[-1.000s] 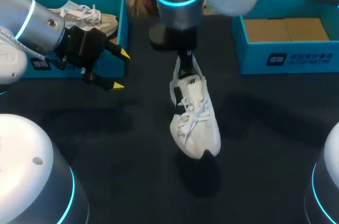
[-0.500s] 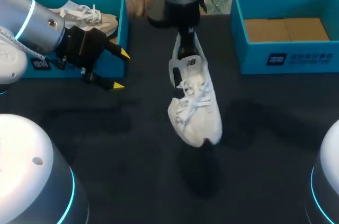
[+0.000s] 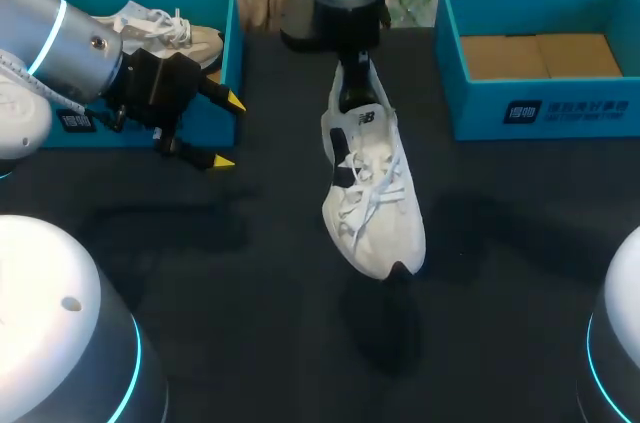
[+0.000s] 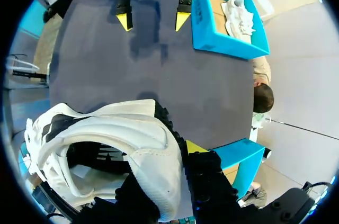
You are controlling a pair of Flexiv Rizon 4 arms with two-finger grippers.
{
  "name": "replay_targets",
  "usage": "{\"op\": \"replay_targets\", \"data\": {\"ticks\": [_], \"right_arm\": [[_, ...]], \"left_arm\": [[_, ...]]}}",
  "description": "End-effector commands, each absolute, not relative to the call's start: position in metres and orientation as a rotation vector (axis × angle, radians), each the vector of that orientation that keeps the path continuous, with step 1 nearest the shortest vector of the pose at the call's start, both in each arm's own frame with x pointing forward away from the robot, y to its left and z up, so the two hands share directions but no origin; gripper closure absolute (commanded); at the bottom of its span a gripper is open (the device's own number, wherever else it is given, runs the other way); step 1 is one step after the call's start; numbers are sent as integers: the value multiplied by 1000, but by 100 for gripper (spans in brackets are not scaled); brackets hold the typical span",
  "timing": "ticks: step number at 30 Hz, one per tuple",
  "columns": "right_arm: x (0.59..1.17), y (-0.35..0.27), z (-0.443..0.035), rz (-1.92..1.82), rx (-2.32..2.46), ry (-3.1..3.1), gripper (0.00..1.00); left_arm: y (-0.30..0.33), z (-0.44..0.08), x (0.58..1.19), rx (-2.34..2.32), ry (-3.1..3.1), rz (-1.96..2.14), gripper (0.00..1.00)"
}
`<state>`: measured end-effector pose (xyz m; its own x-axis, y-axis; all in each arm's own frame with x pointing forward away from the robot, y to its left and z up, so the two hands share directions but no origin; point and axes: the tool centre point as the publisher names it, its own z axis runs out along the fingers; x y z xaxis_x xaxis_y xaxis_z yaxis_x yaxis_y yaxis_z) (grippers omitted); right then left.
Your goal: Take the shoe out of the shoebox, open the shoe tongue, remove and reinsert the insole, then place the shoe into the shoebox
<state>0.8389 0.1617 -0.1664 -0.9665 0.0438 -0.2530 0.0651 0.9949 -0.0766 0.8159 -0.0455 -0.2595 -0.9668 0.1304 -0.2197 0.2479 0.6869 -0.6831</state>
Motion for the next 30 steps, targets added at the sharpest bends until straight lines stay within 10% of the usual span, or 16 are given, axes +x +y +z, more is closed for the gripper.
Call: {"op": "replay_targets", "data": {"ticks": [1,30], "right_arm": [[852,140,-164,-174,124,2872,100],[974,-64,-152,-234,46,2897,100]], "left_arm": [[-46,-259,815,309,2742,-1141,0],[-46,-259,815,309,2742,-1141,0]]}}
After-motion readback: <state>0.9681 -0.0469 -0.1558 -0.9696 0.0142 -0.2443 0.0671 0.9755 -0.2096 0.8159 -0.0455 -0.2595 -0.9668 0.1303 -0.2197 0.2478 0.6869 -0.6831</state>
